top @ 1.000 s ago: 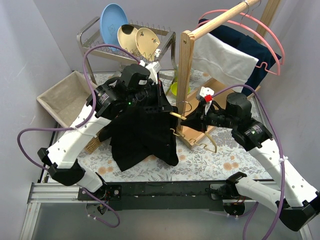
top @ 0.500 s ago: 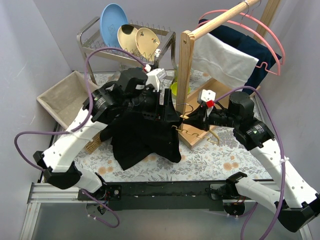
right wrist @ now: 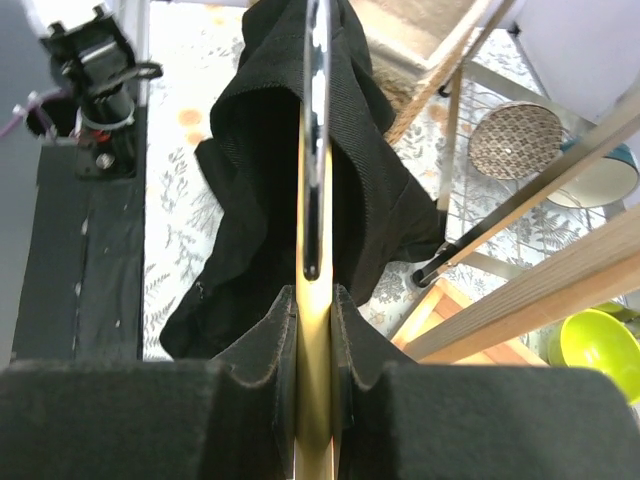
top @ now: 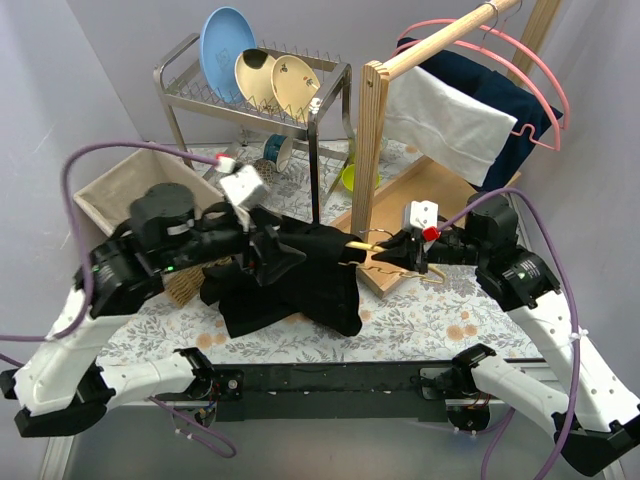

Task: Place the skirt on the hanger
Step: Place skirt on hanger

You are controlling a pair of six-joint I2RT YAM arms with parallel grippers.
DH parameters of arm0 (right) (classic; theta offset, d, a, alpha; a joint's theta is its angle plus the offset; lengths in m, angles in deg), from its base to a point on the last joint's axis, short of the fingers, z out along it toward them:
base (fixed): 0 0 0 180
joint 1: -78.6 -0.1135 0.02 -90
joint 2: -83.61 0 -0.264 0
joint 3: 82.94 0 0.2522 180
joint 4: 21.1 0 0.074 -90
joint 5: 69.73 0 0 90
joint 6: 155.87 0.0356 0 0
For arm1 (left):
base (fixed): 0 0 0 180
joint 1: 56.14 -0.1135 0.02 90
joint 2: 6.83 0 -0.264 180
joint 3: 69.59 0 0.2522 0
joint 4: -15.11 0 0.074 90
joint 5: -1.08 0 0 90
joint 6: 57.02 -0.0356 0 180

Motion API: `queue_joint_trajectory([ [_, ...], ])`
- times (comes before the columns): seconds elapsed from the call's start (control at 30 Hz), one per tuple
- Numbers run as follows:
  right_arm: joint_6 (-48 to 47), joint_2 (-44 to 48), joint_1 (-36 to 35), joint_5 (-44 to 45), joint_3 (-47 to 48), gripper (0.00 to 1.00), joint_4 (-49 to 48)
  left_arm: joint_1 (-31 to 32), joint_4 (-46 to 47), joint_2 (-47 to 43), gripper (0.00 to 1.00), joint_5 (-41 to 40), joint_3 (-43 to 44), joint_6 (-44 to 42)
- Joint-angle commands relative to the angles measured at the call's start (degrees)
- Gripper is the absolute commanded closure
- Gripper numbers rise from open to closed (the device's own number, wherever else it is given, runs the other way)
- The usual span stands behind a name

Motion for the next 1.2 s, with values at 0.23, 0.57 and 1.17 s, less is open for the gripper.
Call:
queue_joint_trajectory([
  [0.23,-10.9,-0.9,0.2,-10.0,3.4,0.99,5.3,-0.1,-1.2,12.3,0.28,8.4,-1.7,-21.7],
  [0.57,-11.4,-2.4,0.2,-11.0,4.8,0.99,6.2,-0.1,-3.8,13.4,0.39,18.4,-3.5,-21.2],
  [1.17,-10.7,-6.0,0.2,-15.9,6.6,0.99,8.0,-0.2,-3.5,15.3,0.47,20.4,-7.3,-23.6],
])
